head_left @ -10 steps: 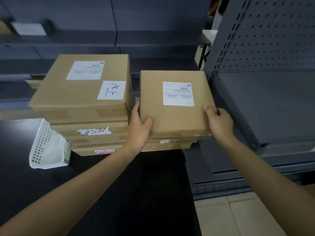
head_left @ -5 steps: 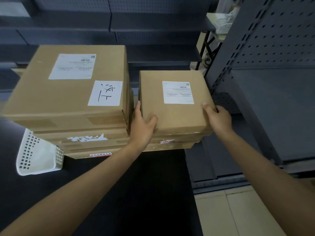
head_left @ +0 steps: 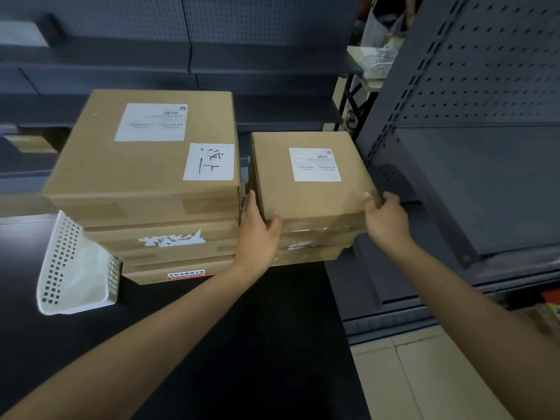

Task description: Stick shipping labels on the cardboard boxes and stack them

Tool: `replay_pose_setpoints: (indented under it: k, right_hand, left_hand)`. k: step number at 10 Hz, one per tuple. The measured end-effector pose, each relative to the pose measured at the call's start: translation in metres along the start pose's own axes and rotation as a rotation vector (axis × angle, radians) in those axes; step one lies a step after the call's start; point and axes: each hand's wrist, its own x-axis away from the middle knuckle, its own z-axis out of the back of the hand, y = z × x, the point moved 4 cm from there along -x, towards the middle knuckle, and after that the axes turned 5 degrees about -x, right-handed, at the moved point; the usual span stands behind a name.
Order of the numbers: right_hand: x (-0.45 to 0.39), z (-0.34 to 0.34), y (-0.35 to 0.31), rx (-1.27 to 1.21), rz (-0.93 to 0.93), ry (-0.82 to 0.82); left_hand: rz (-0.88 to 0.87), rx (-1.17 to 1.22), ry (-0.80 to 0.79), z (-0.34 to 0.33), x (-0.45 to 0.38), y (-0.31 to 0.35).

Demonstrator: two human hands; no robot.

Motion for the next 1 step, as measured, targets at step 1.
replay_pose_setpoints:
  k: [1]
  right_hand:
    - [0.0436,0.0036,0.0129,0.034,0.070,0.049]
  left_hand:
    - [0.018,0.027,-0.050,0.0084,0.0306,-0.0061]
